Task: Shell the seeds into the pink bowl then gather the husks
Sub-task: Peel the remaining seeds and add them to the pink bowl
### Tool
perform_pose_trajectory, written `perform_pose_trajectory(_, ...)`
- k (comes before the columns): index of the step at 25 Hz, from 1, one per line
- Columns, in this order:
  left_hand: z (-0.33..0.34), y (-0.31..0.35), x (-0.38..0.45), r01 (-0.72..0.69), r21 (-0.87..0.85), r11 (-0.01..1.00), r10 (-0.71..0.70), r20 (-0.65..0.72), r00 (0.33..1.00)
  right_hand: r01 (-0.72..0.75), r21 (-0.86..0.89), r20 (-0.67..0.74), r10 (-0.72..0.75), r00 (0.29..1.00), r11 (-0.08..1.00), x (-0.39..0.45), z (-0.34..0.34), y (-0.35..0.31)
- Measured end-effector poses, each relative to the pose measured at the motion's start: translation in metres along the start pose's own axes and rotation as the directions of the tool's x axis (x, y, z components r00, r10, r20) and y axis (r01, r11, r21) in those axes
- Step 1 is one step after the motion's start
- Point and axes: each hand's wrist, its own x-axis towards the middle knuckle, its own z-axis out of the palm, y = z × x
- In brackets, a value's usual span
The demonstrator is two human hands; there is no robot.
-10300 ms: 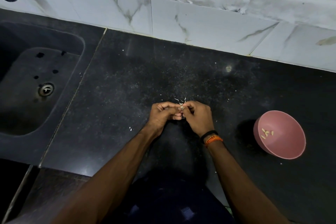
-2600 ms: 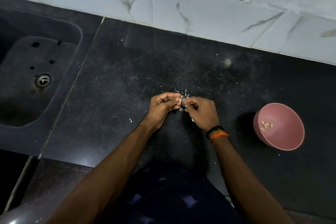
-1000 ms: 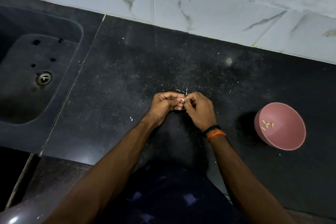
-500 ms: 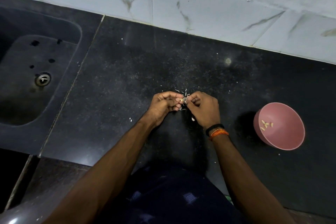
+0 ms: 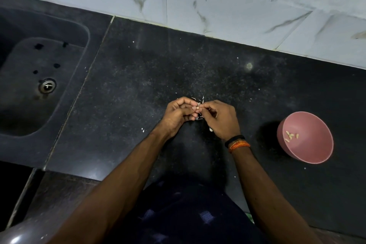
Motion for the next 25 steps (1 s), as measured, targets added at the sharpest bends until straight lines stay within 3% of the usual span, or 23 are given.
perform_pose_trajectory(17, -0.0001, -0.0057, -0.0028, -0.064, -0.009, 0.998, 0.064, 0.027, 0.998, 0.005, -0.097, -0.017, -0.006, 1.0, 0.995, 0.0028, 0.0046, -0.0051)
perform_pose_trajectory(25, -0.003, -0.0091, -0.0034, -0.087, -0.017, 0.996, 0.087, 0.011, 0.996, -0.087, -0.113, -0.025, 0.085, 0.996, 0.99, 0.0035, -0.0012, 0.0022)
